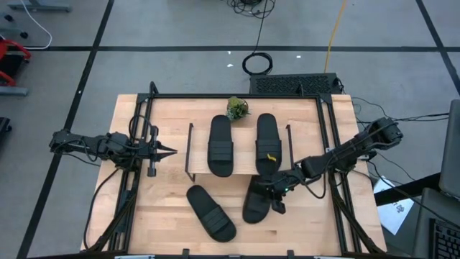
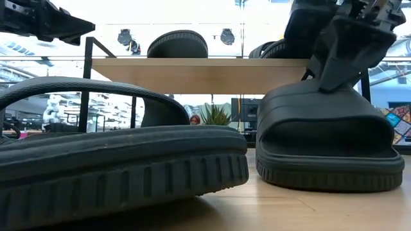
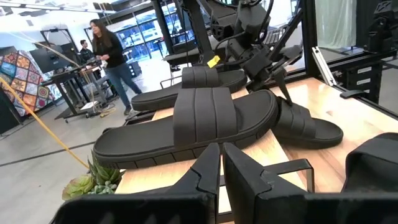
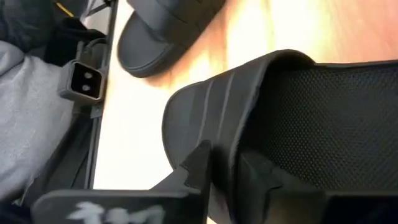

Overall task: Pick and place slides into the shelf
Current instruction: Put the black slide under the shelf

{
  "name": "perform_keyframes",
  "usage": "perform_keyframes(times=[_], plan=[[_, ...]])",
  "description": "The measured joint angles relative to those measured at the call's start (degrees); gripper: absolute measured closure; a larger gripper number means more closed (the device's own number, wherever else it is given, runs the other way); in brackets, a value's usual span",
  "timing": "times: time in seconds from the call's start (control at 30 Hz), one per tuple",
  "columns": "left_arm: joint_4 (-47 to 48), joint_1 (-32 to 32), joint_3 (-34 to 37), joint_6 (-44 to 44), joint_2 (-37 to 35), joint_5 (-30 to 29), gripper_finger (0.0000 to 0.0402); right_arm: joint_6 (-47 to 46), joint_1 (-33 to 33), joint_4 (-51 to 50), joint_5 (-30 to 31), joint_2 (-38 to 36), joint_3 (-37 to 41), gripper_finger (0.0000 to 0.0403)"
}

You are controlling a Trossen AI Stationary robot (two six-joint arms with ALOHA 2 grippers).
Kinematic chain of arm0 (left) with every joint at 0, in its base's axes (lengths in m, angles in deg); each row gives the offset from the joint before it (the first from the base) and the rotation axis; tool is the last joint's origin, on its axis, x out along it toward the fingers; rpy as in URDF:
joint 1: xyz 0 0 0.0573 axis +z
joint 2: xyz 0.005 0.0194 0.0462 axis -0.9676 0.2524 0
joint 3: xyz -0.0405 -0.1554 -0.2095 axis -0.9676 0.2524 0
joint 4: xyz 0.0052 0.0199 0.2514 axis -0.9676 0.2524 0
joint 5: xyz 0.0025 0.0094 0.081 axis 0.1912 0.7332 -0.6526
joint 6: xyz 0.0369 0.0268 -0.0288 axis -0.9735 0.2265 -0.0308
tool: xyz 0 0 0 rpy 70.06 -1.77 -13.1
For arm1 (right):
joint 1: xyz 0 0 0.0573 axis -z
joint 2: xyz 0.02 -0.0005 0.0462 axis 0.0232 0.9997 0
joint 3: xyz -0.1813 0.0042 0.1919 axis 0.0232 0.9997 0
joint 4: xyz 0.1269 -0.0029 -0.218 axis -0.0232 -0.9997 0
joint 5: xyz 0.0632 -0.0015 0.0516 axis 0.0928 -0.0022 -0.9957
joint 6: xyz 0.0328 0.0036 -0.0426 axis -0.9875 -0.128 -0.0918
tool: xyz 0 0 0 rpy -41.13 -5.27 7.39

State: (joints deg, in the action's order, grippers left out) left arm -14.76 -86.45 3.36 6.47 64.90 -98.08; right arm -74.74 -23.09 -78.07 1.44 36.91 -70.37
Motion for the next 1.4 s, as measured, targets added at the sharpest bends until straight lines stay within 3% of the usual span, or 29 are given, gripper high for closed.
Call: perform_keyframes(times=[0.37,0.63,0.87,1.03,1.13,1.27,1.4], plan=[[0.20,0.00,0.00,0.00,0.00,0.00,0.0376,-0.98,-2.76,2.34,0.67,0.01,0.02,0.0224],[0.39,0.01,0.00,0.02,0.00,0.00,0.0376,-2.62,-5.28,6.24,1.63,-0.29,-0.20,0.0208],[0.42,0.00,0.00,0.00,0.02,0.00,0.0376,3.26,-16.34,1.75,18.69,-1.49,-8.19,0.0229],[0.42,0.00,0.00,-0.04,0.02,-0.01,0.0376,3.74,-26.31,-11.85,39.99,-0.57,-16.28,0.0249],[0.42,0.02,0.00,-0.15,0.02,-0.02,0.0376,1.46,-30.04,-17.85,49.67,1.79,-19.52,0.0269],[0.42,0.01,0.00,-0.17,0.02,-0.02,0.0376,2.62,-31.87,-18.97,56.71,7.32,-22.06,0.0302],[0.39,0.00,0.00,-0.42,0.02,-0.02,0.0376,7.80,-30.88,-18.71,57.60,11.46,-22.47,0.0333]])
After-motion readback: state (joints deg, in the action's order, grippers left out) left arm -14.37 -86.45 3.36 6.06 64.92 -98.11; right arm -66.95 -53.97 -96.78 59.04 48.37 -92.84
